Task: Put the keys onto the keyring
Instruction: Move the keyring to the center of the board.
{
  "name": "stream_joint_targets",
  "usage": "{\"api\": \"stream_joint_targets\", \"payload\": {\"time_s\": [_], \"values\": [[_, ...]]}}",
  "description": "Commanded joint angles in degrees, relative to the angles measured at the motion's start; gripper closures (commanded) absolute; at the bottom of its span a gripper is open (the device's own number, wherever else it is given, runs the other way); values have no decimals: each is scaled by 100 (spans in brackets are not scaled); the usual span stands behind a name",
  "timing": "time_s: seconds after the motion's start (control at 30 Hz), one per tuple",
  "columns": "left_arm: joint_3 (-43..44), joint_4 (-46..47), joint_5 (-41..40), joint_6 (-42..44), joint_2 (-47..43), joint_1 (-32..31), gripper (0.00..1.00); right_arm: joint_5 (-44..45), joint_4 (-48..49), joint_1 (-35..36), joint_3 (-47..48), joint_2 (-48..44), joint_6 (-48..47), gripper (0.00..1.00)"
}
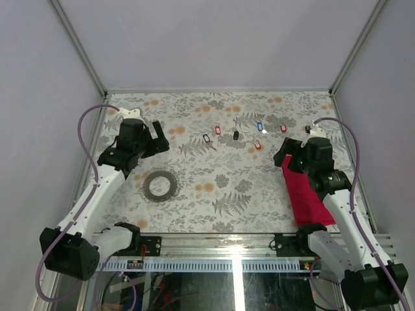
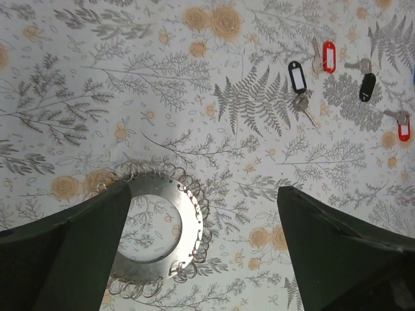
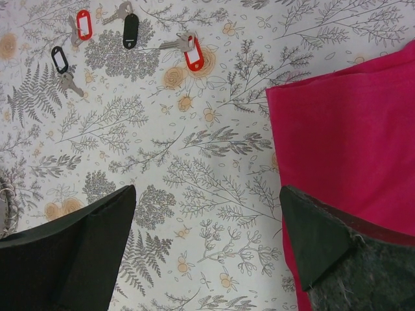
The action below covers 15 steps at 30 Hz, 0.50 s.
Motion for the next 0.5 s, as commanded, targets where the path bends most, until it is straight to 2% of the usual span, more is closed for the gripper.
{"api": "stream_joint_targets", "payload": {"time_s": [0.0,0.23,0.47], "values": [[-94,28,427,-261,304,2,0,-283,205,-50,215,36,46,1],[-696,9,493,-786,693,-221,0,-635,325,-59,92,143,14,1],[-1448,679,1077,-1219,933,-357,0,-1252,687,-63,-95,104,-40,1]]}}
